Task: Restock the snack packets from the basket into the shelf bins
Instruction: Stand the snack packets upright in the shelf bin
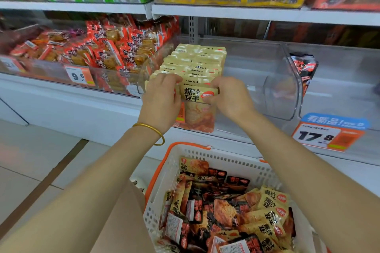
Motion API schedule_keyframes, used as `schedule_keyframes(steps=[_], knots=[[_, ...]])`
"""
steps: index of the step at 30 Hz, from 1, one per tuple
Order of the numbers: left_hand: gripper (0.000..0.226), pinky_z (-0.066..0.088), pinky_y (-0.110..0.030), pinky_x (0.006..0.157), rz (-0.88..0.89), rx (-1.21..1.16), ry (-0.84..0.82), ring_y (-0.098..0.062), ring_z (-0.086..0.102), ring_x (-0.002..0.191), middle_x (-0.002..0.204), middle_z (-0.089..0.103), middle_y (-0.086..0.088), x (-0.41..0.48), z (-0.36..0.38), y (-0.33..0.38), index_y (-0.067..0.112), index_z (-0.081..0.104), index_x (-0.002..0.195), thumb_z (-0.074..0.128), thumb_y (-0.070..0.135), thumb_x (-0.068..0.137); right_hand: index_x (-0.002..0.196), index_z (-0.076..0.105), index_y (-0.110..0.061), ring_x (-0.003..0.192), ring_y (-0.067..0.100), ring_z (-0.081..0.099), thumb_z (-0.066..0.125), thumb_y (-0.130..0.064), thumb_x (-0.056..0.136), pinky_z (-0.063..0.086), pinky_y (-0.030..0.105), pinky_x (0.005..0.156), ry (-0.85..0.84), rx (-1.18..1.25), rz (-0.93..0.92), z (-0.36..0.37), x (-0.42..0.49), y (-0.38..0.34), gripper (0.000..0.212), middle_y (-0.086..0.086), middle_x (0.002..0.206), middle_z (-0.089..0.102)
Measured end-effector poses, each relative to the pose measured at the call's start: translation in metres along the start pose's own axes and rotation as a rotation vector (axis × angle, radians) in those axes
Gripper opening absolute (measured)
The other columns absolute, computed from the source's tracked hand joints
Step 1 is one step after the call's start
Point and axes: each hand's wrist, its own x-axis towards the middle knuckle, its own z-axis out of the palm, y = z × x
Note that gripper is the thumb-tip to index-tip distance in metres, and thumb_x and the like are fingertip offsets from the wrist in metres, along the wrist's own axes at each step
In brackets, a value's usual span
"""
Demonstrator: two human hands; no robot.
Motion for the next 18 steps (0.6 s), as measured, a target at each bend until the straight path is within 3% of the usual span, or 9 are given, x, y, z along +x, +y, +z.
schedule_keyframes(steps=[4, 6, 9, 14, 16, 18], knots=[[0.035, 0.037, -0.041, 0.09, 0.024, 0.068, 0.013, -0.034, 0.047, 0.109, 0.118, 0.055, -0.013, 0.0, 0.001, -0.001, 0.007, 0.059, 0.119, 0.056, 0.001, 0.085, 0.077, 0.055, -0.013, 0.076, 0.021, 0.05, 0.073, -0.024, 0.081, 0.035, 0.03, 0.062, 0.038, 0.072, 0.013, 0.004, 0.001, -0.007, 0.021, 0.001, 0.074, 0.052], [0.034, 0.038, -0.042, 0.088, 0.035, 0.085, 0.005, -0.036, 0.048, 0.105, 0.115, 0.056, -0.014, 0.001, 0.003, -0.003, 0.007, 0.06, 0.117, 0.058, 0.001, 0.083, 0.073, 0.054, -0.013, 0.075, 0.02, 0.048, 0.072, -0.029, 0.081, 0.032, 0.028, 0.062, -0.005, -0.016, 0.038, 0.003, 0.002, -0.009, 0.025, -0.001, 0.071, 0.048], [0.035, 0.038, -0.042, 0.086, 0.038, 0.088, -0.006, -0.037, 0.048, 0.103, 0.113, 0.056, -0.015, 0.0, 0.004, -0.004, 0.006, 0.061, 0.115, 0.059, -0.001, 0.081, 0.077, 0.061, -0.014, 0.083, 0.024, 0.054, 0.072, -0.036, 0.08, 0.035, 0.028, 0.064, -0.074, -0.111, 0.072, -0.006, 0.007, -0.009, 0.025, 0.001, 0.08, 0.054], [0.037, 0.042, -0.044, 0.088, 0.087, 0.042, 0.065, -0.036, 0.048, 0.104, 0.116, 0.054, -0.017, -0.006, 0.007, -0.004, 0.003, 0.06, 0.115, 0.058, -0.005, 0.079, 0.067, 0.046, -0.019, 0.089, 0.029, 0.065, 0.076, -0.024, 0.078, 0.053, 0.044, 0.08, -0.15, 0.175, 0.118, -0.004, 0.007, -0.009, 0.032, 0.008, 0.095, 0.065], [0.034, 0.04, -0.038, 0.089, 0.111, -0.001, 0.135, -0.031, 0.046, 0.106, 0.116, 0.053, -0.016, -0.011, 0.005, -0.001, 0.003, 0.06, 0.113, 0.053, -0.003, 0.08, 0.069, 0.043, -0.02, 0.086, 0.025, 0.062, 0.077, -0.024, 0.078, 0.052, 0.042, 0.078, -0.15, 0.148, 0.117, -0.011, 0.002, -0.008, 0.035, 0.004, 0.087, 0.062], [0.031, 0.038, -0.032, 0.088, 0.12, -0.058, 0.214, -0.025, 0.045, 0.104, 0.112, 0.053, -0.015, -0.02, 0.003, 0.005, 0.002, 0.06, 0.108, 0.05, -0.004, 0.08, 0.079, 0.044, -0.017, 0.082, 0.022, 0.059, 0.077, -0.024, 0.077, 0.05, 0.038, 0.073, -0.036, 0.107, 0.09, -0.02, -0.005, -0.005, 0.033, -0.002, 0.078, 0.056]])
